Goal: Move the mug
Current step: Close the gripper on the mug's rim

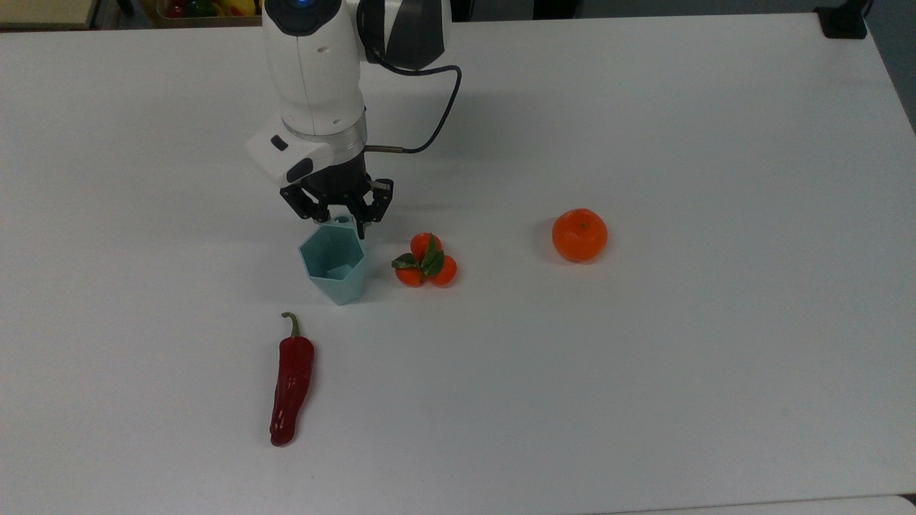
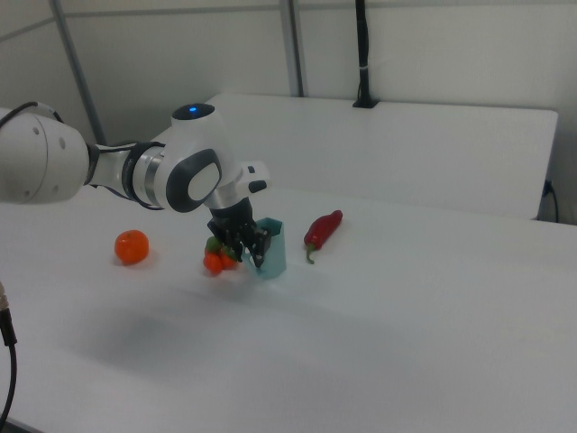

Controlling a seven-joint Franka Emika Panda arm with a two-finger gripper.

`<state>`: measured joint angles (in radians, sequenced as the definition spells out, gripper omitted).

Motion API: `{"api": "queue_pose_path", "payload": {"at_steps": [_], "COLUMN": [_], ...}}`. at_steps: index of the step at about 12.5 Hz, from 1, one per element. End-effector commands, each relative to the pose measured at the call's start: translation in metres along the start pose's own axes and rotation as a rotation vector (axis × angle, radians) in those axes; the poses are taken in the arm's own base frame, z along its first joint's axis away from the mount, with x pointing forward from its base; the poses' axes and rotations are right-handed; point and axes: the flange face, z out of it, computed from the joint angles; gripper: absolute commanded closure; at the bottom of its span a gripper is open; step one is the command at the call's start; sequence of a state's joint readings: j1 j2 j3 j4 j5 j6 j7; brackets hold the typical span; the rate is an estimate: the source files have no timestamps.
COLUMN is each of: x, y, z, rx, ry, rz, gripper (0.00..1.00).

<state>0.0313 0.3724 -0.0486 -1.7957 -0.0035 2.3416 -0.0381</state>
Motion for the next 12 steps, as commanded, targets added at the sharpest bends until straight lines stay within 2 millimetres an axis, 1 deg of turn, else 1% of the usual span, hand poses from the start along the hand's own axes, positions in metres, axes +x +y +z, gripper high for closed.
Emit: {"api": "queue_pose_path", "payload": {"at_steps": [1,5,8,9,12], "x": [-0.003,-0.003,-0.003,-0.003,-0.004], "y": [0.001,0.002,0.004,0.004,0.006], "z": [0.0,0.0,-0.001,-0.006,-0.038], "rx": [-0.016,-0.02,-0.02,-0.02,-0.018], "ry": [0.019,0.019,0.019,0.019,0.034], "rz": [-0.03,-0.031,-0.028,-0.028,-0.023], "gripper": [0.7,0.92,0.98,0.98,0.98]}}
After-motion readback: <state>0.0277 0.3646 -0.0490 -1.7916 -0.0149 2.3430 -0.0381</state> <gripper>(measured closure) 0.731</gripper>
